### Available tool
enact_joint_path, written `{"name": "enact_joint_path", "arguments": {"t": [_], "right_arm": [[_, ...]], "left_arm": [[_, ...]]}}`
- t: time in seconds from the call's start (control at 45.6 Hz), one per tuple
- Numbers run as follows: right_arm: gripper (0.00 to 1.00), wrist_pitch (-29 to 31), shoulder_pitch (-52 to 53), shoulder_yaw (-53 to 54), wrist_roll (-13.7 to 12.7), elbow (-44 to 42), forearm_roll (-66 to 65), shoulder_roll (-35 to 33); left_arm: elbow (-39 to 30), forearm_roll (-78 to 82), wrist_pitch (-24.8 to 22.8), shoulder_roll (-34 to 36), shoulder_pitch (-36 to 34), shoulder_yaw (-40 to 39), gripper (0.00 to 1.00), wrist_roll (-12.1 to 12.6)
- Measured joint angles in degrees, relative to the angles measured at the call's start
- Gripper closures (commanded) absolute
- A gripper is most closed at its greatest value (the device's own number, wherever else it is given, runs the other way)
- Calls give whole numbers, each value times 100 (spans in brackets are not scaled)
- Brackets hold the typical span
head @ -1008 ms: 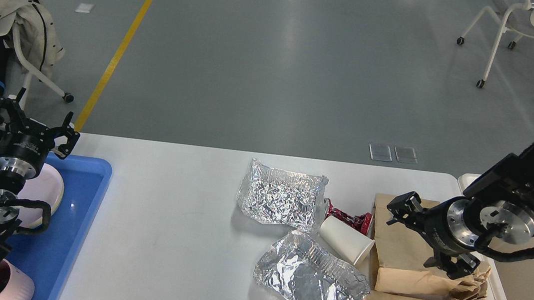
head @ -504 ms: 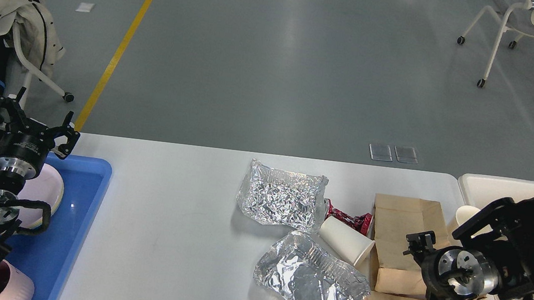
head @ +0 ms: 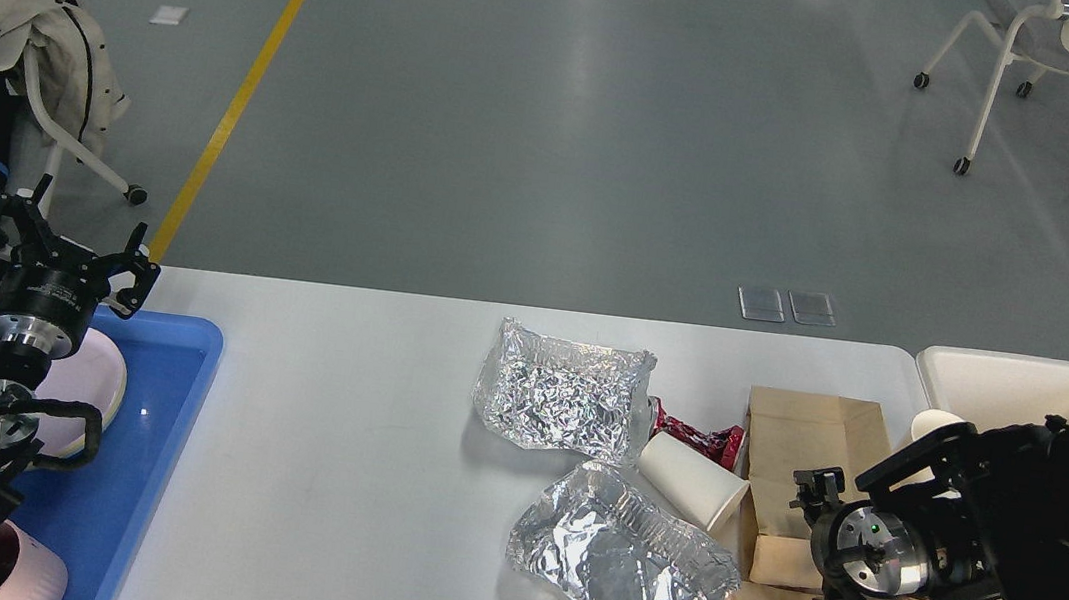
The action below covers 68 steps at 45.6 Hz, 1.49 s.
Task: Tidy desktop
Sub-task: 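Lower the right gripper onto the brown paper bag, then grasp the brown paper bag with the right gripper and lift it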
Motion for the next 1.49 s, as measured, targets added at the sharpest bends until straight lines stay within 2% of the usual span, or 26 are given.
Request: {"name": "enact_joint_path", "arguments": {"t": [0.088, 0.263, 0.372, 0.482, 0.592, 0.635, 1.249, 1.49], "right_arm": [[13, -31, -40, 16, -14, -186, 41, 0], [39, -173, -315, 28, -20, -488, 195, 107], [53, -346, -493, 59, -20, -684, 208, 177], [73, -460, -610, 112, -20, -804, 210, 205], [89, -560, -727, 185, -20, -927, 206, 268], [100, -577, -742, 204, -20, -947, 206, 282], [100, -635, -530, 507, -13, -769, 169, 291], [100, -613, -241, 395, -10, -591, 66, 27]], "left_arm": [[0, 0, 0, 0, 0, 0, 2, 0], [0, -1, 0, 0, 0, 0, 2, 0], [0, -1, 0, 0, 0, 0, 2, -1], [0, -1, 0, 0, 0, 0, 2, -1], [0, -1, 0, 0, 0, 0, 2, 0], [0, -1, 0, 0, 0, 0, 2, 0], [0, -1, 1, 0, 0, 0, 2, 3], [0, -1, 1, 0, 0, 0, 2, -2]]}}
